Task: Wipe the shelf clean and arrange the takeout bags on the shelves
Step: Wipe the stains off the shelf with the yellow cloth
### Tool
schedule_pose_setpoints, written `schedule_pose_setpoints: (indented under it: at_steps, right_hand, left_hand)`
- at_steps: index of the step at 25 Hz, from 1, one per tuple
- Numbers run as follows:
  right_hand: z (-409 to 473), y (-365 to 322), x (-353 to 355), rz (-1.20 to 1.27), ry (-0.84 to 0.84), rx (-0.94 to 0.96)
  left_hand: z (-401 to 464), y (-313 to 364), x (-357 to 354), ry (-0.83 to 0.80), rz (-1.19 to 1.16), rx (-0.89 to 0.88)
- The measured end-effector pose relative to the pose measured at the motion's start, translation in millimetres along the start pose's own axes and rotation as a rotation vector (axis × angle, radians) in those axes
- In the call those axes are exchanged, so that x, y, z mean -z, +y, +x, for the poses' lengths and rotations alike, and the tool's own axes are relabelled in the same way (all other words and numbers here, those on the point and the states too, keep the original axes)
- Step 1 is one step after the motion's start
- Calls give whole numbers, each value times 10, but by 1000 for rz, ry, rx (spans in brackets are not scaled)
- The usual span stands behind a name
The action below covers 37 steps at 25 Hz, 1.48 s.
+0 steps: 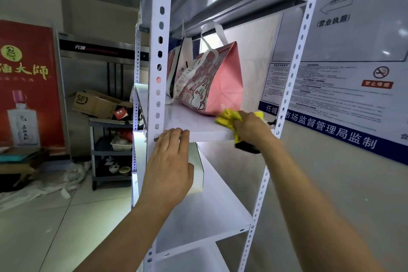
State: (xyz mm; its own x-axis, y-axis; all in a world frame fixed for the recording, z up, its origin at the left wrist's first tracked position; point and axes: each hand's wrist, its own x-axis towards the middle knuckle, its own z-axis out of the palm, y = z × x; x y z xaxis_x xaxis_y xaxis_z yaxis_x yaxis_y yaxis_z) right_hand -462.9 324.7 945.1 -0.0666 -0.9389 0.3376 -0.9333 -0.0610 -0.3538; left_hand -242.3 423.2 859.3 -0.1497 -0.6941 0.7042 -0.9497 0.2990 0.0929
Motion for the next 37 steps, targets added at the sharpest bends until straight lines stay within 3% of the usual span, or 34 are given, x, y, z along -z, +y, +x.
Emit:
schedule_pose_setpoints:
  at_steps: [5,10,17,23,29,37]
  right_hand:
    - [198,160,89,-1,-37,-134]
    - [-119,-178,-230,-14,102,81]
    - [-570,-300,-333,-19,280,218]
    - [-953,-98,-416,118,277,266]
    - [-1588,471,-989,305,256,211]
    - [-1886,1140,-1603,315,92,155]
  left_hand:
    - [1,20,-14,-27,44,-3]
    - [-9,44,-43,-21,68,-6]
    - [-145,71,-5,-80,108,-17]
    - [-629,181,-115,-193,86,-45]
    - [-1096,352,-330,-234,9,-45]
    - [-1585,611,-737,-303,-46,52]
